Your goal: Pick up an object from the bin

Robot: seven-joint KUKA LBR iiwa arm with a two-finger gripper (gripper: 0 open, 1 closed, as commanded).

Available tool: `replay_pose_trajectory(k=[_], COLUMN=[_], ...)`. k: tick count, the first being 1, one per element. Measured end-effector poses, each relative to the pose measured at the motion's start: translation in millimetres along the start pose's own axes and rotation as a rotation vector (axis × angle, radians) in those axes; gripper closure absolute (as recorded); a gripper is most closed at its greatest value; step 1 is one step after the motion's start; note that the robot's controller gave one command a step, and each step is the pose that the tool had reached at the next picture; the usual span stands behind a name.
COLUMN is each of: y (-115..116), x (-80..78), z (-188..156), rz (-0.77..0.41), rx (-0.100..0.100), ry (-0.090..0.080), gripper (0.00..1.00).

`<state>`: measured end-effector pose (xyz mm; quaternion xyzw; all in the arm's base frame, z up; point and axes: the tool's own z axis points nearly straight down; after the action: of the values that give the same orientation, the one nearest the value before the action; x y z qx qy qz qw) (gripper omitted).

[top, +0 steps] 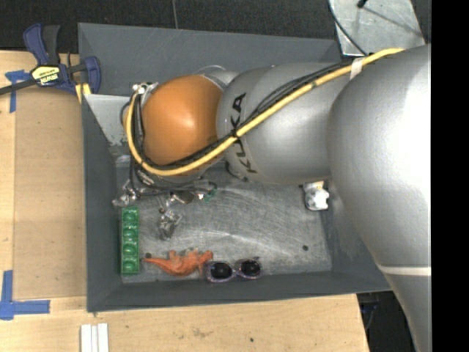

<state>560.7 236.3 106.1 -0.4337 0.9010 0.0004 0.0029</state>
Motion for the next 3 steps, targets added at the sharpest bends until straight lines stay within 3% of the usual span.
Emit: replay_pose_trajectory(k=[1,2,3], y=[22.4,21.6,21.7], x=[19.7,6.0,6.0], z=[23.8,33.1,33.0], rz=[-0.31,-0.502,-0.501], rx=[0.003,-0.002,-0.002], ry=[-0.001,0.0,0.0], gripper=[0.0,1.0,1.0])
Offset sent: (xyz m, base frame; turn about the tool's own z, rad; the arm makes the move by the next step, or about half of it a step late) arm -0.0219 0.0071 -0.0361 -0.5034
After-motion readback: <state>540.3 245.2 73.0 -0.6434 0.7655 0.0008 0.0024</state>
